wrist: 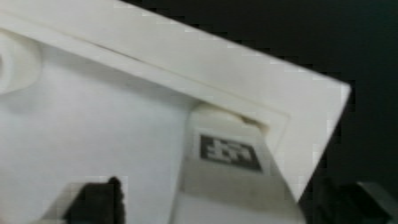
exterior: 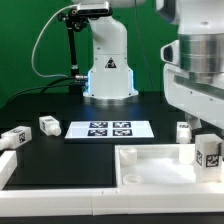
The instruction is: Assemble one leg
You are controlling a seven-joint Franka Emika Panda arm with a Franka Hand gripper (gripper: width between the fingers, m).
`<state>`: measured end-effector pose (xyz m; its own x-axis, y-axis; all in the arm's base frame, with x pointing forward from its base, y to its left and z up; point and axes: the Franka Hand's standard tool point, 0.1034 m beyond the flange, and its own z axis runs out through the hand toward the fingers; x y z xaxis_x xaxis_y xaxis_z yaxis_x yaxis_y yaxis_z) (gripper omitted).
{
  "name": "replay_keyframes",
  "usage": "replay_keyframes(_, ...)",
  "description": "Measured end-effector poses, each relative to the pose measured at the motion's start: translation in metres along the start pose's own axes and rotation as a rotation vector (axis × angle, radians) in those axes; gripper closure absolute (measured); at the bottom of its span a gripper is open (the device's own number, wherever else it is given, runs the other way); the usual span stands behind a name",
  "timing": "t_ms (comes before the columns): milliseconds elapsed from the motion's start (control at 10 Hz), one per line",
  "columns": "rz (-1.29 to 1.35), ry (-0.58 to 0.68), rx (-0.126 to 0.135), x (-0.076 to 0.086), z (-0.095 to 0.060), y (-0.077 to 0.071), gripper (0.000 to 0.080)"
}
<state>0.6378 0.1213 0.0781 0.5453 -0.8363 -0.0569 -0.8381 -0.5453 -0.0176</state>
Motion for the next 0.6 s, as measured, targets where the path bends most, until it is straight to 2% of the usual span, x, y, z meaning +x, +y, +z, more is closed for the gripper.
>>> replay_keyframes(100, -0.192, 0.002, 0.004, -0.0019, 0.0006, -0.0013, 0.0162)
replay_keyframes(200, -0.322, 0.005, 0.013, -0.0040, -0.0002, -0.0032, 0.0162)
replay_keyframes(300, -0.292, 0.039, 0.054, -0.0065, -0.0018, -0.0039, 0.0152)
replay_keyframes(400, -0.393, 0.042, 0.046, -0.0083, -0.0005, 0.0009, 0.0152)
replay_keyframes(600, -0.605, 0.060, 0.034, -0.0053, 0.0003, 0.0006, 0.0151)
